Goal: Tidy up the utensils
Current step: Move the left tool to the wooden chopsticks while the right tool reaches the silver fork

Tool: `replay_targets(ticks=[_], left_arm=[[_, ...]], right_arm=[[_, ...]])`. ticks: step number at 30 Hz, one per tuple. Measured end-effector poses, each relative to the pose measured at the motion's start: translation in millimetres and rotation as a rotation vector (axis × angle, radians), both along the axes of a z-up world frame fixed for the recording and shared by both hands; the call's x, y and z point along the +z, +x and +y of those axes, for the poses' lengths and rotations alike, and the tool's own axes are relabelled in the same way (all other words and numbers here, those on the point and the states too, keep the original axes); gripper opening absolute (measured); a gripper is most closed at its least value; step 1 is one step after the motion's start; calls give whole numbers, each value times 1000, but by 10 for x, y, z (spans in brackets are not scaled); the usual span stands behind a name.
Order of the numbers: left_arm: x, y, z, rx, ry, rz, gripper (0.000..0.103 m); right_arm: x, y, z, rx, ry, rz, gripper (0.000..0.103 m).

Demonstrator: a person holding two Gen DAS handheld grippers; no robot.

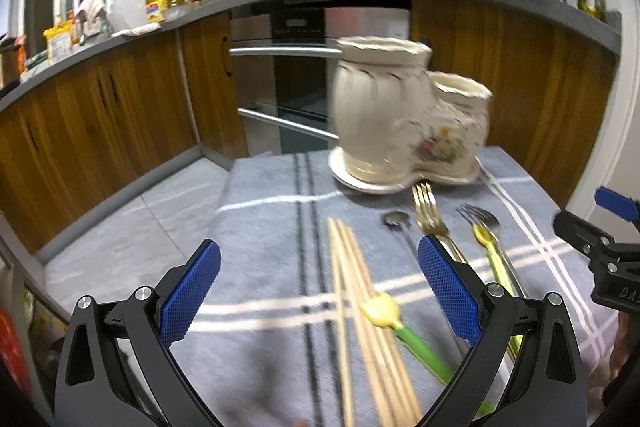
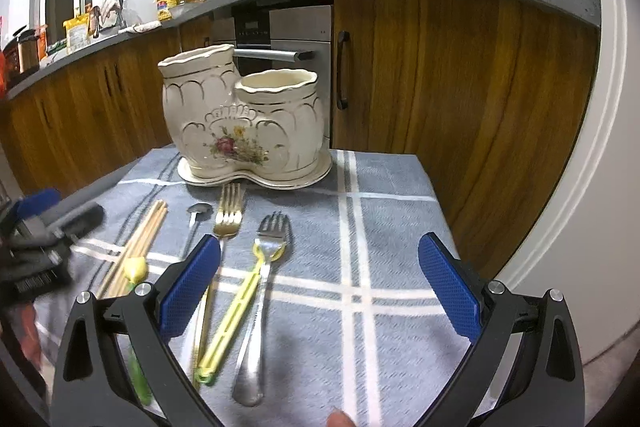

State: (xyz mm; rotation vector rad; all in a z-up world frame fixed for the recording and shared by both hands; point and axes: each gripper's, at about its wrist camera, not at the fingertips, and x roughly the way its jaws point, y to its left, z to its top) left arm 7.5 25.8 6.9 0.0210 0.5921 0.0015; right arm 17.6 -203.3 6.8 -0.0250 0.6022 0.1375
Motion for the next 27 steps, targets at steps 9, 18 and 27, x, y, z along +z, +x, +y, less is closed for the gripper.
replay_targets(ticks=[9, 18, 27], left_arm=[[-82, 52, 104, -25, 33, 91, 98], [-233, -72, 105, -81, 71, 204, 73], [-388, -26, -40, -156, 70, 277, 40]], right_arm=[[-110, 45, -11, 94, -14, 70, 98], [-180, 54, 68, 163, -54, 112, 72], [-313, 86, 111, 229, -26, 200, 39]])
